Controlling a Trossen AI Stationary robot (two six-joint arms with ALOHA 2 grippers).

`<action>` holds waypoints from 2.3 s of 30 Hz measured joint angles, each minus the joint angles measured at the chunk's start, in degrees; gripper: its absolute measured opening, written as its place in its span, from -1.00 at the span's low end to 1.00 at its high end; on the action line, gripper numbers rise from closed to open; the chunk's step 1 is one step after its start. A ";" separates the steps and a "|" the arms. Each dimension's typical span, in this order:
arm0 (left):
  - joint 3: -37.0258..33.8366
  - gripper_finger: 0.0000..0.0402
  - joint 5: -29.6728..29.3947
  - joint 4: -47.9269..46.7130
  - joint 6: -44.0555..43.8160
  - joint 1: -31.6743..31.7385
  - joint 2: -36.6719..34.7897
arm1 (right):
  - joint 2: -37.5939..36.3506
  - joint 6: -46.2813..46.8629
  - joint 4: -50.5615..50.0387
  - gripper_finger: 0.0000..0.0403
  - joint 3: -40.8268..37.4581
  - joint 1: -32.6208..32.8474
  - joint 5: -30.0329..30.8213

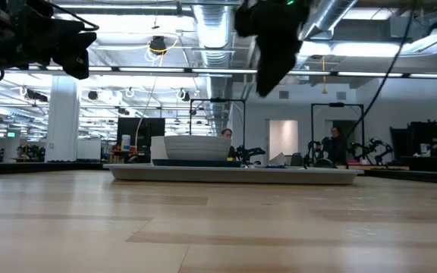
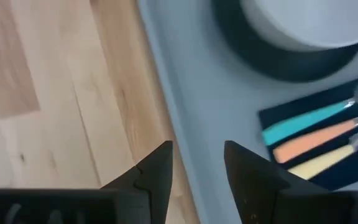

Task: Set up tray
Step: Return to Home Position

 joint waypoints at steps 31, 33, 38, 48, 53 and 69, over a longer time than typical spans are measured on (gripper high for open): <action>0.02 -0.46 0.61 -5.15 1.81 0.01 0.00 | -49.01 6.44 103.61 -0.30 -85.53 -0.41 -10.45; 0.02 -0.46 0.60 -5.79 2.00 0.01 -0.02 | -49.00 6.42 106.65 -0.30 -87.61 -0.41 -8.79; -0.20 -0.46 0.61 -6.25 2.08 -0.01 -0.02 | -48.61 5.72 106.45 -0.30 -87.68 -0.52 -7.17; -0.26 -0.46 5.51 -8.49 2.30 -4.07 0.00 | -43.67 4.00 109.57 -0.30 -87.73 2.91 2.63; -0.28 -0.46 0.40 -8.44 2.44 -8.49 0.00 | -38.44 -0.49 118.20 -0.29 -87.75 5.36 3.27; -0.44 -0.46 -3.73 -8.46 2.74 -13.57 0.24 | -46.21 -9.70 124.81 -0.25 -87.79 3.57 5.79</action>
